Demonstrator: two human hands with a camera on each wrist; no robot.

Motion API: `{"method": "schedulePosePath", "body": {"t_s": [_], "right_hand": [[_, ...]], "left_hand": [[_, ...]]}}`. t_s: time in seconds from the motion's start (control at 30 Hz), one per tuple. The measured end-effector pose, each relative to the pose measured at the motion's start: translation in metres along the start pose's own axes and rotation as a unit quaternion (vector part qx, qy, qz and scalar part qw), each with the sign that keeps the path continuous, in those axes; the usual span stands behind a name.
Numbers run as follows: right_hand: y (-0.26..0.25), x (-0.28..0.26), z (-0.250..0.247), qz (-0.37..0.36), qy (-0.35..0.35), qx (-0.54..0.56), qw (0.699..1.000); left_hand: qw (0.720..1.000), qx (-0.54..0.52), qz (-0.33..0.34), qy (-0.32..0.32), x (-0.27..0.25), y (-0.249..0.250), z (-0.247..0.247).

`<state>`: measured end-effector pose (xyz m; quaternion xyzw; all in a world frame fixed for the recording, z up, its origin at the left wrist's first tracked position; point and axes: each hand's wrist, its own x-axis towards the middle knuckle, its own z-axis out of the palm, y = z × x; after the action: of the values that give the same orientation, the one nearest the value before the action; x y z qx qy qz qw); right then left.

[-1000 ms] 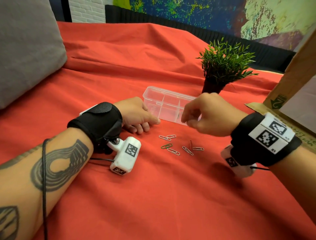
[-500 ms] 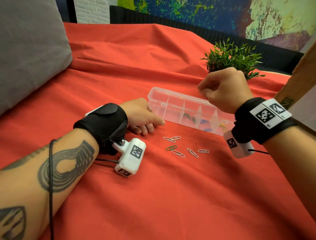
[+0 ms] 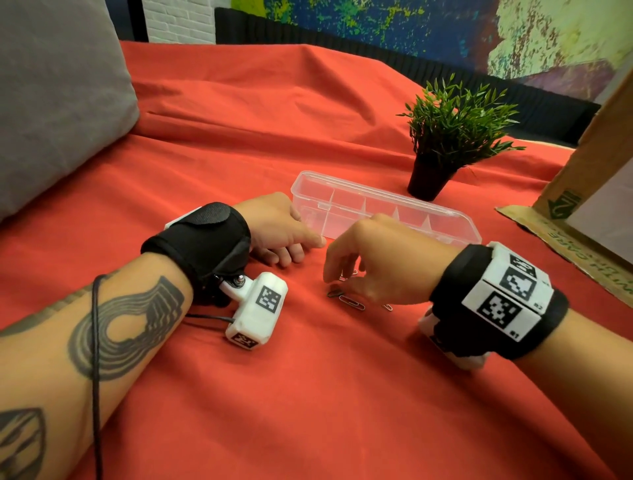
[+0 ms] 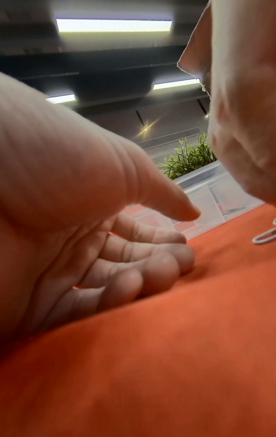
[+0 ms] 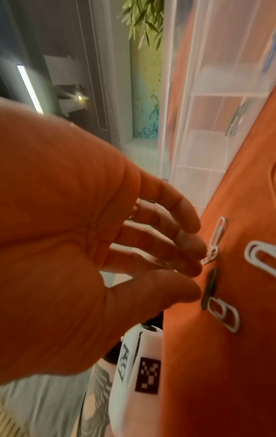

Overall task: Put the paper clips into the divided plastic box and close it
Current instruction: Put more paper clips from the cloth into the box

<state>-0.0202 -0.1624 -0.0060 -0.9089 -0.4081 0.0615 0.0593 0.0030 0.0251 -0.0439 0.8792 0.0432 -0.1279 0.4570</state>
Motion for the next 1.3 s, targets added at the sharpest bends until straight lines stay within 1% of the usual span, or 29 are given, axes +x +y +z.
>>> {"method": "schedulePosePath", "body": {"t_s": [0.1, 0.23, 0.37, 0.6, 0.67, 0.7, 0.8, 0.87, 0.9, 0.97, 1.1, 1.17, 1.3], "right_hand": [[-0.004, 0.001, 0.0, 0.011, -0.031, -0.006, 0.999], [-0.009, 0.005, 0.003, 0.012, -0.049, -0.028, 0.998], [-0.013, 0.008, 0.005, 0.017, -0.076, -0.027, 0.997], [-0.015, 0.012, 0.009, 0.004, -0.071, -0.041, 0.997], [-0.011, 0.013, 0.006, 0.005, -0.05, -0.021, 0.999], [-0.006, 0.015, 0.001, 0.007, -0.025, -0.006, 1.0], [0.018, 0.023, -0.021, 0.036, 0.102, 0.036, 0.993], [0.041, 0.029, -0.035, 0.082, 0.186, 0.05, 0.978], [0.052, 0.032, -0.04, 0.105, 0.213, 0.046, 0.97], [0.07, 0.036, -0.042, 0.144, 0.229, 0.028, 0.962], [0.088, 0.039, -0.036, 0.192, 0.203, 0.037, 0.959], [0.09, 0.038, -0.034, 0.193, 0.206, 0.036, 0.958], [0.084, 0.026, -0.033, 0.159, 0.246, 0.027, 0.956]], "left_hand": [[1.0, 0.0, 0.0, -0.004, -0.001, 0.0, 0.0], [1.0, -0.004, 0.008, -0.003, -0.002, 0.0, 0.0], [1.0, 0.0, 0.01, -0.002, -0.003, 0.001, 0.0], [1.0, -0.005, 0.014, -0.003, -0.003, 0.0, -0.001], [1.0, -0.006, 0.012, -0.005, -0.003, 0.0, -0.001], [1.0, -0.006, 0.011, -0.005, -0.003, 0.0, -0.001], [1.0, -0.006, 0.009, 0.0, -0.003, -0.001, -0.001], [1.0, -0.009, 0.009, -0.003, -0.003, 0.0, -0.001], [1.0, -0.01, 0.008, -0.007, -0.003, 0.0, -0.001], [1.0, -0.011, 0.006, -0.009, -0.003, 0.0, -0.001], [1.0, -0.009, 0.005, -0.007, -0.003, 0.0, -0.001], [1.0, -0.01, 0.005, -0.006, -0.003, 0.0, -0.001], [1.0, -0.011, 0.004, -0.007, -0.002, 0.001, -0.001]]}}
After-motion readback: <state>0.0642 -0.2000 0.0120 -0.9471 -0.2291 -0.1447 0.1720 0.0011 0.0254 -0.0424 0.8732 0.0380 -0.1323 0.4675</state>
